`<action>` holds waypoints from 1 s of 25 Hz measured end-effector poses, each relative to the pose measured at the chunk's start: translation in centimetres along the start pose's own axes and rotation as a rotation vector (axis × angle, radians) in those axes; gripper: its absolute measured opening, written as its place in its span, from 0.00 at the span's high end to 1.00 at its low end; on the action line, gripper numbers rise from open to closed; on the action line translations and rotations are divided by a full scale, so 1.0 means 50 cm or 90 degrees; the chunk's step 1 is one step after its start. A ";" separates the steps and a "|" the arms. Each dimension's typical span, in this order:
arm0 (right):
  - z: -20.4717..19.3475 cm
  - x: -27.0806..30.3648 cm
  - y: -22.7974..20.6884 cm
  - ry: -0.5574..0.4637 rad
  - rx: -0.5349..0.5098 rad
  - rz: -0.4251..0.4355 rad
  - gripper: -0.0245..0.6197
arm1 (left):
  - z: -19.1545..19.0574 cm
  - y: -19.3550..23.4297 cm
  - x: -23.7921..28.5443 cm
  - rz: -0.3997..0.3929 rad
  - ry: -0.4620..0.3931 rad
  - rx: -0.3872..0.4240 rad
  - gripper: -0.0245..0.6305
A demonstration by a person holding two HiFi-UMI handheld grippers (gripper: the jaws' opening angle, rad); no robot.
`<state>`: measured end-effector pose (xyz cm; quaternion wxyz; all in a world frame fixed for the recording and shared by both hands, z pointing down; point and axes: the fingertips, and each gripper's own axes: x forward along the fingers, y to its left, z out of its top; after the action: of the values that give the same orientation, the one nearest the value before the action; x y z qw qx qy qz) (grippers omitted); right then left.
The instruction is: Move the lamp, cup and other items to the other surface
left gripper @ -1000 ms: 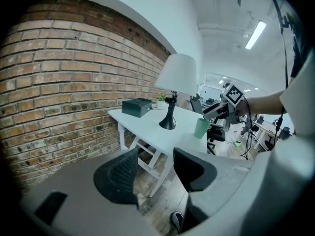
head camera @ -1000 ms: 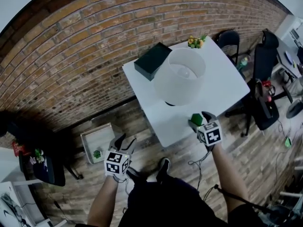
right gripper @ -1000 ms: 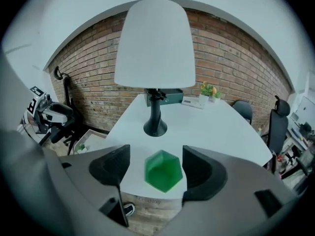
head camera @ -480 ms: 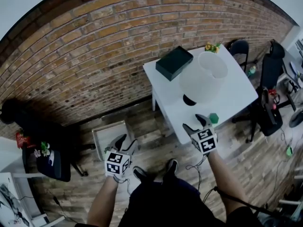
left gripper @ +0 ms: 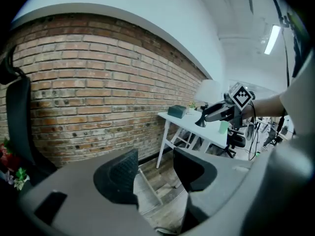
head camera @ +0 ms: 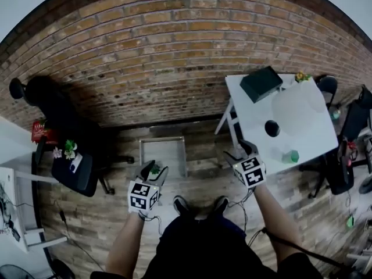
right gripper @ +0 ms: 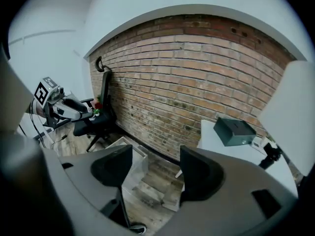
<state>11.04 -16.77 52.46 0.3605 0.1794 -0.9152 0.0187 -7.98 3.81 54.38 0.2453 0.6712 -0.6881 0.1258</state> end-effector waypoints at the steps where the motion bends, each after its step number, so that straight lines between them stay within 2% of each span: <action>1: 0.019 0.020 0.031 -0.001 -0.012 0.014 0.49 | -0.014 0.029 -0.024 0.015 -0.002 -0.009 0.63; 6: 0.104 0.093 0.169 -0.008 -0.070 0.064 0.49 | -0.064 0.154 -0.133 0.077 -0.019 -0.046 0.63; 12: 0.146 0.151 0.296 0.005 -0.116 0.119 0.49 | -0.134 0.235 -0.219 0.123 -0.022 -0.094 0.63; 17: 0.131 0.197 0.370 0.027 -0.152 0.166 0.49 | -0.203 0.260 -0.228 0.141 -0.005 -0.125 0.63; 25: 0.071 0.312 0.442 0.028 -0.164 0.261 0.50 | -0.250 0.276 -0.185 0.161 0.058 -0.139 0.63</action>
<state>-9.38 -1.58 62.36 0.3887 -0.0581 -0.9193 -0.0212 -19.65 19.02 62.45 0.3300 0.5424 -0.7646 0.1105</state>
